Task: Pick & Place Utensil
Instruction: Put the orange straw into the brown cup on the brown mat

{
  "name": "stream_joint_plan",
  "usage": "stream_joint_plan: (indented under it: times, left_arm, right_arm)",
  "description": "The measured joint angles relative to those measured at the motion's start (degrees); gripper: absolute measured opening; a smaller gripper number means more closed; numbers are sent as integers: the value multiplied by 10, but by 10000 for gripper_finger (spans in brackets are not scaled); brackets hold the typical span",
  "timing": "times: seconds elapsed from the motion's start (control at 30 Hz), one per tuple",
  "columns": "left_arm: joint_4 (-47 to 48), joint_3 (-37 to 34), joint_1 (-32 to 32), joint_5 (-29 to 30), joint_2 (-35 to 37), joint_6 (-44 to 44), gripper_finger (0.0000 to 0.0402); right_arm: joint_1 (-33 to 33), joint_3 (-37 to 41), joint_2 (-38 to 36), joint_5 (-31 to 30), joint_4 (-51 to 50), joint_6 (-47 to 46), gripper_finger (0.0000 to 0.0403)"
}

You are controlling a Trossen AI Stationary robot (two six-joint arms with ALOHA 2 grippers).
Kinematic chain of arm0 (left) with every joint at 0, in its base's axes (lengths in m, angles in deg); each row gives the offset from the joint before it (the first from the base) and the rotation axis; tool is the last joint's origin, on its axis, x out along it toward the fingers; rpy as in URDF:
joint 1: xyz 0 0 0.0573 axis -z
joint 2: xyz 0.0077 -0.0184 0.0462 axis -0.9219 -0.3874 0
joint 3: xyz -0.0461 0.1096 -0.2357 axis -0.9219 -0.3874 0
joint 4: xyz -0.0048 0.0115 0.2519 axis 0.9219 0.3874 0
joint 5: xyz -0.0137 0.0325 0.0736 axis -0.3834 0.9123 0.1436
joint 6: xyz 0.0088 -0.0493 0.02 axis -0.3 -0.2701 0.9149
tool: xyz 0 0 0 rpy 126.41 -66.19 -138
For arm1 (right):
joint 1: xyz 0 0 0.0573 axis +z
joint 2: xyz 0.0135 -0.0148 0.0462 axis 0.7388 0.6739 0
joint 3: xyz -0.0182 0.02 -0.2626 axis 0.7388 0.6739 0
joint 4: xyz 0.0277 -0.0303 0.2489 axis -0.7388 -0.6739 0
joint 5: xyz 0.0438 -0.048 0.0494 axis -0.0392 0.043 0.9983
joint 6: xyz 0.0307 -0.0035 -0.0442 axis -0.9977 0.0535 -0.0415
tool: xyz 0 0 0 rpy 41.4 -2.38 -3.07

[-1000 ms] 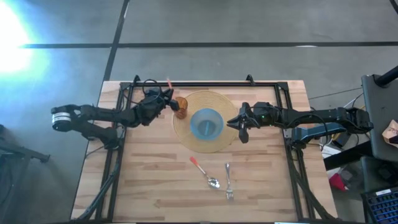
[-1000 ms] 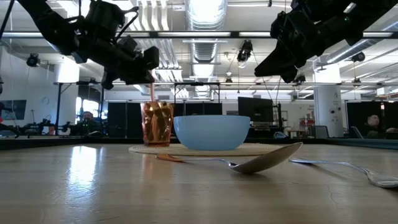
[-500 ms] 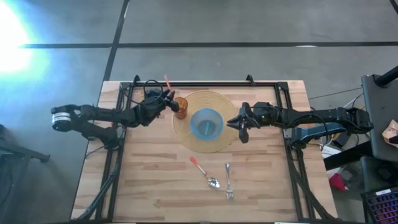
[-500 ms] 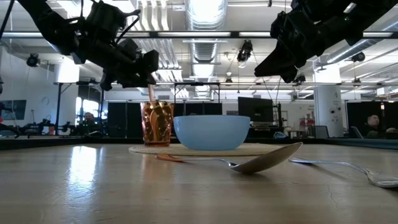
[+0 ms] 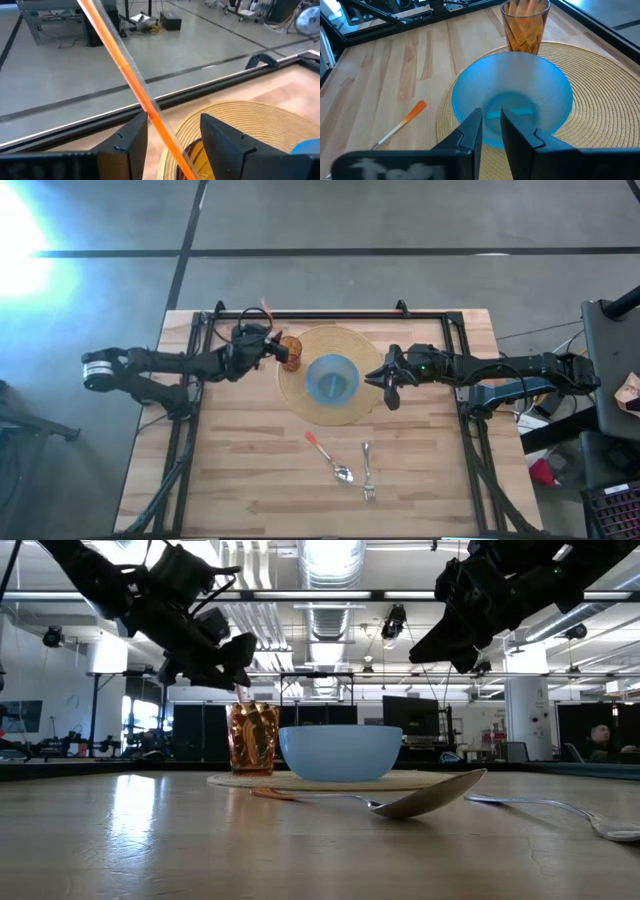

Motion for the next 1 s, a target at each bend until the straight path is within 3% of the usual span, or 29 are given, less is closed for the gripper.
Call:
stream_joint_plan:
  times: [1.0]
  left_arm:
    - [305, 156, 0, -50, 31, -6, 174]
  right_arm:
    - [0, 0, 0, 0, -6, -11, 71]
